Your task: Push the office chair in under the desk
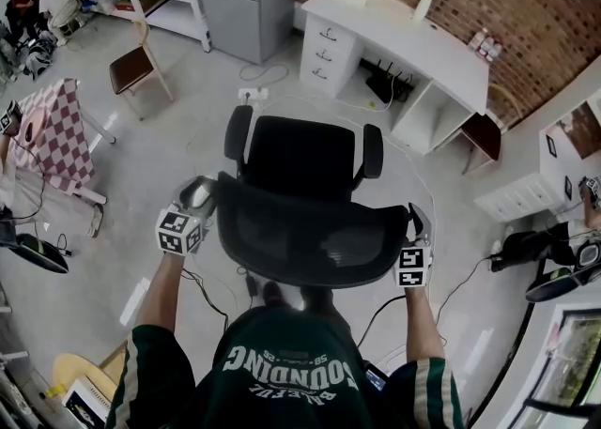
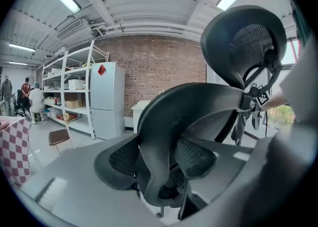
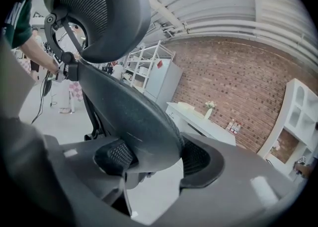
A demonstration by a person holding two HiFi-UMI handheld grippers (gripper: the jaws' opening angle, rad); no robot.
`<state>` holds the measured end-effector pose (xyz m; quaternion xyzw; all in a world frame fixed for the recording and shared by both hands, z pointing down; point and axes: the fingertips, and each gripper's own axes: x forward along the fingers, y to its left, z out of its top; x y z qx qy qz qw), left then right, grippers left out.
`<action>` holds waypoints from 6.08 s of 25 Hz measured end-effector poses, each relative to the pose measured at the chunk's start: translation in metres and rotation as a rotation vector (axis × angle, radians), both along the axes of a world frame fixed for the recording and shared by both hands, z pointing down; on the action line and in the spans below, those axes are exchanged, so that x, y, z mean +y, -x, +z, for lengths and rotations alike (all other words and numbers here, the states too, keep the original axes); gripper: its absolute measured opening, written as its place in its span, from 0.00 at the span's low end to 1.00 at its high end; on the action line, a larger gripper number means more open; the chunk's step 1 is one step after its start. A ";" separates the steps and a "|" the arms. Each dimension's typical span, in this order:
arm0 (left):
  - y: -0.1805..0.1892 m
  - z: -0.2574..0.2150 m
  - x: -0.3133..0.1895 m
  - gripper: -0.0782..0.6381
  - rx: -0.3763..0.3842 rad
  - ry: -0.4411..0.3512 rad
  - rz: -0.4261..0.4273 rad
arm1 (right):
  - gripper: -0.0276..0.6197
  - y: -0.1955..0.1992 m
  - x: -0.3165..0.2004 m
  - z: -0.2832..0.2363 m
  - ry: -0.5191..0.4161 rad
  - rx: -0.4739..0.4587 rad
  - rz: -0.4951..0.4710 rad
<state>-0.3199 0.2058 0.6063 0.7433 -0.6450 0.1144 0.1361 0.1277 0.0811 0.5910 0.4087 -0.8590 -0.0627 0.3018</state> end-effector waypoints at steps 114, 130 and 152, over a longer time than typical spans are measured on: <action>-0.036 0.009 -0.630 0.41 0.012 0.075 0.348 | 0.44 -0.042 -0.439 0.005 0.018 -0.072 0.402; -0.034 0.008 -0.627 0.41 0.025 0.029 0.395 | 0.43 -0.036 -0.428 0.007 0.028 -0.057 0.389; -0.052 -0.040 -0.461 0.19 0.050 -0.063 0.243 | 0.12 -0.088 -0.281 -0.008 0.086 -0.285 0.664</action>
